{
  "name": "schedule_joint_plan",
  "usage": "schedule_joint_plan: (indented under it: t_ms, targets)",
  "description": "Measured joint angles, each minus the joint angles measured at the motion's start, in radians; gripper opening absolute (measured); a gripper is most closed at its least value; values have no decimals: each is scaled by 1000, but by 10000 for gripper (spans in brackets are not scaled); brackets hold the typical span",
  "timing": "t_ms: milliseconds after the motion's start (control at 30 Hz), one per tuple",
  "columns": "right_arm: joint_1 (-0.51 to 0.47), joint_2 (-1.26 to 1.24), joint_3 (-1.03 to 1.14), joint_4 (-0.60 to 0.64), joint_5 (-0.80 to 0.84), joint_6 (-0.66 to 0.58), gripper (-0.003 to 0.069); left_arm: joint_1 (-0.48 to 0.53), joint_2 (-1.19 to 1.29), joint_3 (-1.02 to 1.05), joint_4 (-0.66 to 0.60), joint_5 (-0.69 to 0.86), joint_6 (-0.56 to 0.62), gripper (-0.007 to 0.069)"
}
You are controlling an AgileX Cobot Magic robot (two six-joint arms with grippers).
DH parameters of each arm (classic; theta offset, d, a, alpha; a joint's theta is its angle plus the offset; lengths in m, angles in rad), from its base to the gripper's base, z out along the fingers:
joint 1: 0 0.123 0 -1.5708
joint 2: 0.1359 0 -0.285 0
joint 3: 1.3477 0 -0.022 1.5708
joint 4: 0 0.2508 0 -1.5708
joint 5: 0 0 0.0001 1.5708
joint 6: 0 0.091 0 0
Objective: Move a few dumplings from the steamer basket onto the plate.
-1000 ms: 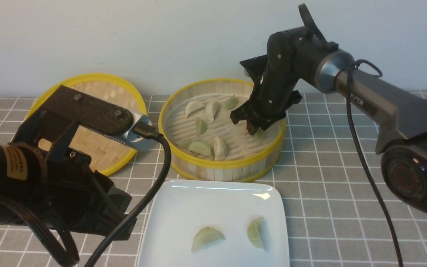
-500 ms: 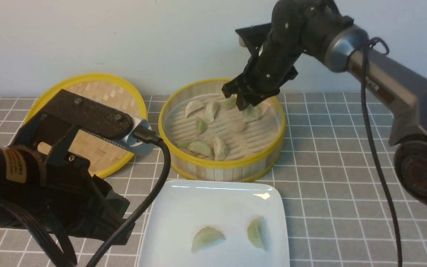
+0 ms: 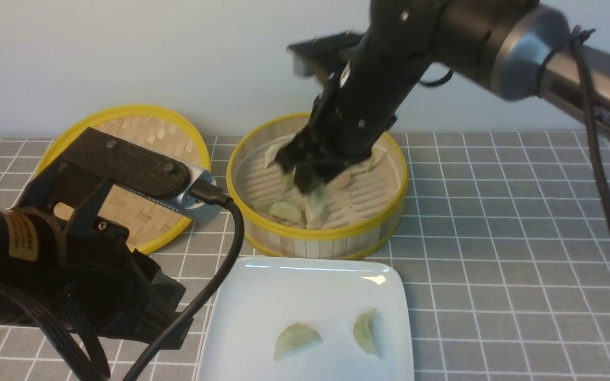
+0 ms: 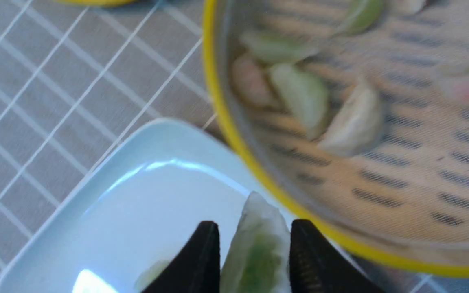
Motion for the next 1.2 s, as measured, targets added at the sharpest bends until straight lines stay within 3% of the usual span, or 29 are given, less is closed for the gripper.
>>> schedule_joint_plan:
  t_ms: [233, 500, 600, 733, 900, 1000, 1200]
  targets:
    - [91, 58, 109, 13, -3, 9, 206, 0, 0, 0, 0, -1, 10, -5]
    - [99, 143, 110, 15, -18, 19, 207, 0, 0, 0, 0, -2, 27, -5]
    - [99, 143, 108, 12, -18, 27, 237, 0, 0, 0, 2, -2, 34, -5]
    - [99, 133, 87, -25, -21, 88, 348, 0, 0, 0, 3, -2, 38, -5]
    - [99, 71, 87, -37, -21, 103, 382, 0, 0, 0, 3, 0, 41, -5]
    - [99, 10, 89, -37, -21, 117, 371, 0, 0, 0, 3, 9, 42, -5]
    - [99, -208, 161, -38, -18, 147, 224, 0, 0, 0, 3, 43, 45, -5]
